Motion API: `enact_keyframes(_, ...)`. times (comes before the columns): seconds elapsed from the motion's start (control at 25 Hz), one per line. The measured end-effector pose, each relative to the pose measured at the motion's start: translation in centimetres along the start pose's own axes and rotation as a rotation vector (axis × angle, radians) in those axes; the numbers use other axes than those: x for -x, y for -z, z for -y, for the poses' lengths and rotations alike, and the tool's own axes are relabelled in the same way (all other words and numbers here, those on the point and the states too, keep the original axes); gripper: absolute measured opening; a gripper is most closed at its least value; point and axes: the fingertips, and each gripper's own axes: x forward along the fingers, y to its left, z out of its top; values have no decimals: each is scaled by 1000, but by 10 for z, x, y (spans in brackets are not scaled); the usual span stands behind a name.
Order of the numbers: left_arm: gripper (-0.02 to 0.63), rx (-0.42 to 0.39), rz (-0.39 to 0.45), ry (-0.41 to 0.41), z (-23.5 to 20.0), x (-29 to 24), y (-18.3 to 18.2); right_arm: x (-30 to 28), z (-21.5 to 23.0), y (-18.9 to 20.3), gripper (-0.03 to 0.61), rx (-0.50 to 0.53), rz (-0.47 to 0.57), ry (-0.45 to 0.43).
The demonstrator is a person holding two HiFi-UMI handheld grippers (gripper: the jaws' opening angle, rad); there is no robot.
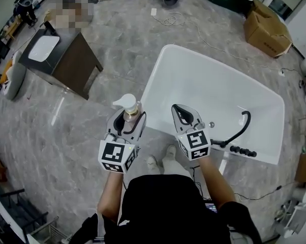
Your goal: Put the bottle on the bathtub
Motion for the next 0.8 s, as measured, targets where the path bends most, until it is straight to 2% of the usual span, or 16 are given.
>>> enact_keyframes(0.4, 230, 61, -134, -48, 5, -36, 63, -19, 8, 69, 23, -71, -134, -89)
enact_keyframes(0.8, 230, 89, -229, -61, 3, -60, 129, -32, 16, 126, 23, -100, -226, -116)
